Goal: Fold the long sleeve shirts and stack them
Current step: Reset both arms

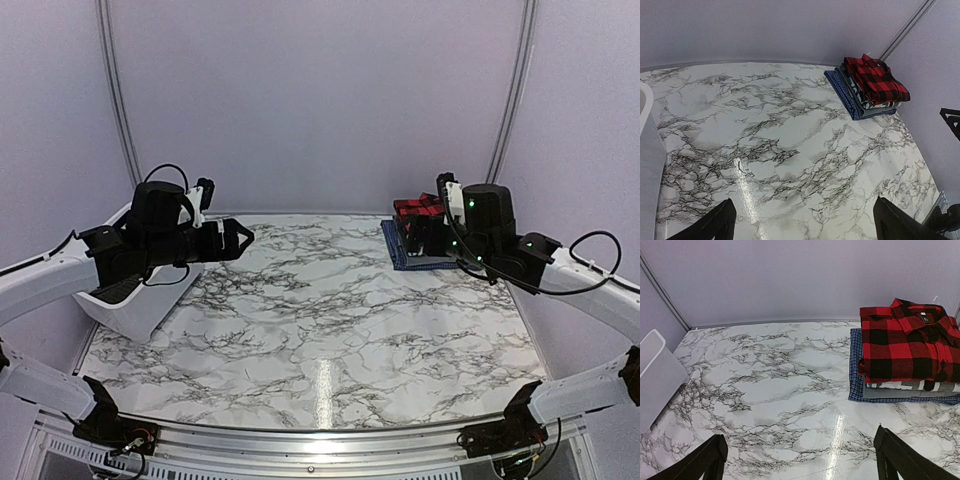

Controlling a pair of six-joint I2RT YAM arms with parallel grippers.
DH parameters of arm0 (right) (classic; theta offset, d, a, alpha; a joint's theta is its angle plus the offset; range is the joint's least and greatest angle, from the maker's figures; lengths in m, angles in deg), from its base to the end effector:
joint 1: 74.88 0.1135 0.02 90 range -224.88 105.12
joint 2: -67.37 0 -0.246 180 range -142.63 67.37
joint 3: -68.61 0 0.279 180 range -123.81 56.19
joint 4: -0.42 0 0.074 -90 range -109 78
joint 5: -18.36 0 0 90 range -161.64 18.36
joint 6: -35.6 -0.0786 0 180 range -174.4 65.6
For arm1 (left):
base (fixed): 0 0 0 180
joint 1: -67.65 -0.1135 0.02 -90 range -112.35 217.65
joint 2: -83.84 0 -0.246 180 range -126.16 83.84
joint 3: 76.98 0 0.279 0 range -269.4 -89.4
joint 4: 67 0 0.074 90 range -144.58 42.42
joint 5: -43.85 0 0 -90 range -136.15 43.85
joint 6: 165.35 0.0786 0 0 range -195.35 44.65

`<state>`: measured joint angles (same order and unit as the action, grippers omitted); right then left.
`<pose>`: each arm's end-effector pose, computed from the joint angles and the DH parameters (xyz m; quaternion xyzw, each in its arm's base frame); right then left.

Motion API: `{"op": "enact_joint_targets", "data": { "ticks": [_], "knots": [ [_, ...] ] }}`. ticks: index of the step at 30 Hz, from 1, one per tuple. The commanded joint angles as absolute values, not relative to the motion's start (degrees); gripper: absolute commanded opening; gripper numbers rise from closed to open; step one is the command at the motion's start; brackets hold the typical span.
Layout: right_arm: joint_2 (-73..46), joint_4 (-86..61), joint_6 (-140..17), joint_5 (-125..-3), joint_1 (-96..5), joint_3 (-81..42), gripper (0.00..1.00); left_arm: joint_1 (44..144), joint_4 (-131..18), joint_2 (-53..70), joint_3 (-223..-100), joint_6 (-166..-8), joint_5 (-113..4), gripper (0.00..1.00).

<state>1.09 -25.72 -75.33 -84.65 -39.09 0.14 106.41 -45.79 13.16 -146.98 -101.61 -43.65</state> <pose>0.2841 0.1830 0.2883 -0.0465 0.8340 0.1736 0.5216 0.2822 -0.2222 0.2855 0.0780 0.8247 -0.2857 0.4818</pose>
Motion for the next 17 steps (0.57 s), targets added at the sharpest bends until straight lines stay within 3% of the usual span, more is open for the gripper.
{"op": "enact_joint_targets", "data": {
  "ticks": [1, 17],
  "knots": [
    [1.0, -25.4, -75.0, -84.7, -38.8, -2.0, 0.98, 106.5, -47.1, 14.7, -146.9, -100.4, -43.0, 0.99],
    [1.0, -25.0, -74.9, -84.1, -38.8, -1.7, 0.99, 106.5, -47.0, 14.9, -146.6, -100.0, -42.3, 0.99]
  ]
}}
